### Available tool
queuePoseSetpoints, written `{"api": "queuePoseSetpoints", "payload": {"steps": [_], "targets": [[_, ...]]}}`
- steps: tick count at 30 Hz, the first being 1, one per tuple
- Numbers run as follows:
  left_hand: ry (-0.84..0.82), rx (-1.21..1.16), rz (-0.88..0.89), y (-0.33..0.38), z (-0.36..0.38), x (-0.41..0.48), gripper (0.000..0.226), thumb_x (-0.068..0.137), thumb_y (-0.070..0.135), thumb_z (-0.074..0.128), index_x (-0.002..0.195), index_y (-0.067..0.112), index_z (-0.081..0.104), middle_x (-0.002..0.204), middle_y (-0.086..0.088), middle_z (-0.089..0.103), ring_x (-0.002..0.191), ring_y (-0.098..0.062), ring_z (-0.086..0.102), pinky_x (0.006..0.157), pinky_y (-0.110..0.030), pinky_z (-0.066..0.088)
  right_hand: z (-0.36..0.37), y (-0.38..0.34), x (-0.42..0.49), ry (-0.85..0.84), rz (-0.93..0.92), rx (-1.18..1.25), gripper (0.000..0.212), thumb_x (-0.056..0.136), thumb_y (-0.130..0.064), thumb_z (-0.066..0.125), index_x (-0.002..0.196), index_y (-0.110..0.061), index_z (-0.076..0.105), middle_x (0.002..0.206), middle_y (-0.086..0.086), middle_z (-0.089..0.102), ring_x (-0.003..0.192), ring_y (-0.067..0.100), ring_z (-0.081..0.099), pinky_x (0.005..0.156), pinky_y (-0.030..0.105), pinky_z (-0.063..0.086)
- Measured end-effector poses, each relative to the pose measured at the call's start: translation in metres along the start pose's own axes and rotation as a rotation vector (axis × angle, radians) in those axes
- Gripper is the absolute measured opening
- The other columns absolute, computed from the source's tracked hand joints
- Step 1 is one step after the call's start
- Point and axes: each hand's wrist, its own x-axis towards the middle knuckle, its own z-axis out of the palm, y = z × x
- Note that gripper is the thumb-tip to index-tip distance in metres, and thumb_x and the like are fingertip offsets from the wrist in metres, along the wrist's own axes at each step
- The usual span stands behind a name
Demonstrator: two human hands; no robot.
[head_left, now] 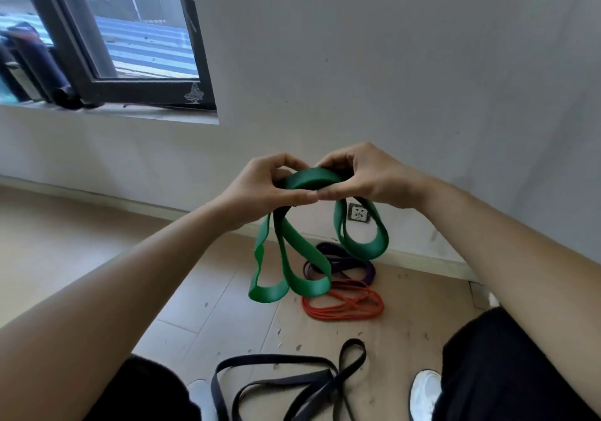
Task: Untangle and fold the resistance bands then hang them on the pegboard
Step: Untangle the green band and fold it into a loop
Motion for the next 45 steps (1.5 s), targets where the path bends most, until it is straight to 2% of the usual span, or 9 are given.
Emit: {"api": "queuePoseSetpoints", "payload": {"steps": [3,7,13,20,25,30,36,40,45], "targets": [[-0.057,0.092,0.011,-0.009,0.004,-0.001,0.04,0.073,0.01,0.09,0.108,0.01,0.069,0.09,-0.008,0.077,0.084,-0.027,0.076,0.079,-0.038,0.063,-0.003,-0.001,-0.001,0.026,-0.027,0.042,0.03,0.085,-0.004,0.078,0.114,-0.003,0.071,0.094,0.002,0.076,0.084,0.01,0.072,0.076,0.019,0.053],[-0.104,0.191,-0.031,-0.026,0.014,-0.005,0.025,0.079,0.015,0.087,0.099,0.015,0.071,0.087,0.001,0.074,0.08,-0.008,0.073,0.078,-0.025,0.058,-0.007,-0.001,-0.001,0.107,-0.081,0.115,0.026,0.089,-0.003,0.074,0.114,-0.002,0.068,0.093,-0.001,0.073,0.087,0.007,0.07,0.077,0.018,0.052],[-0.062,-0.054,-0.058,-0.023,0.002,-0.001,0.027,0.087,0.016,0.078,0.113,0.012,0.071,0.097,-0.006,0.077,0.095,-0.019,0.075,0.09,-0.028,0.059,-0.03,0.021,-0.004,0.202,-0.05,0.159,0.023,0.091,-0.009,0.071,0.114,-0.01,0.068,0.095,-0.003,0.072,0.092,0.008,0.068,0.085,0.022,0.052],[0.103,-0.337,-0.047,-0.017,0.001,0.006,0.046,0.07,0.025,0.082,0.113,0.012,0.072,0.093,-0.002,0.076,0.087,-0.016,0.07,0.091,-0.032,0.058,-0.035,0.044,-0.013,0.032,0.126,0.081,0.028,0.091,-0.011,0.071,0.118,-0.009,0.066,0.103,0.006,0.076,0.097,0.016,0.072,0.088,0.025,0.054],[0.148,-0.366,-0.03,-0.011,0.007,0.009,0.028,0.084,0.012,0.078,0.111,0.013,0.073,0.087,0.004,0.075,0.078,-0.009,0.067,0.08,-0.024,0.056,-0.013,0.048,-0.007,-0.056,0.207,0.089,0.034,0.089,-0.008,0.075,0.12,-0.009,0.062,0.11,0.011,0.076,0.107,0.023,0.072,0.092,0.033,0.055],[0.146,-0.349,-0.021,-0.008,0.007,0.01,0.027,0.086,0.012,0.077,0.112,0.013,0.073,0.088,0.004,0.076,0.077,-0.008,0.067,0.077,-0.023,0.055,0.008,0.042,0.001,-0.023,0.177,0.08,0.034,0.087,-0.012,0.079,0.116,-0.006,0.064,0.115,0.016,0.073,0.108,0.028,0.071,0.102,0.046,0.054],[0.08,-0.278,0.017,-0.008,0.008,0.008,0.034,0.082,0.008,0.08,0.116,0.01,0.073,0.101,-0.008,0.078,0.089,-0.014,0.073,0.079,-0.022,0.055,0.019,0.022,0.007,0.105,0.0,0.145,0.042,0.083,-0.01,0.082,0.122,-0.016,0.067,0.109,0.007,0.074,0.104,0.019,0.072,0.095,0.035,0.058],[0.083,-0.228,0.062,-0.008,0.007,0.008,0.034,0.081,0.007,0.081,0.114,0.011,0.074,0.104,-0.012,0.078,0.095,-0.019,0.074,0.087,-0.027,0.057,0.017,0.013,0.008,0.14,-0.046,0.039,0.045,0.082,-0.011,0.083,0.124,-0.012,0.067,0.106,0.007,0.076,0.1,0.018,0.074,0.094,0.04,0.059],[0.072,-0.133,0.091,-0.004,0.006,0.009,0.039,0.081,0.012,0.082,0.119,0.01,0.069,0.099,-0.006,0.079,0.088,-0.014,0.075,0.079,-0.021,0.055,0.008,0.007,0.008,0.167,-0.064,-0.057,0.052,0.08,-0.018,0.086,0.128,-0.016,0.064,0.097,0.004,0.077,0.091,0.018,0.075,0.09,0.043,0.06]]}}
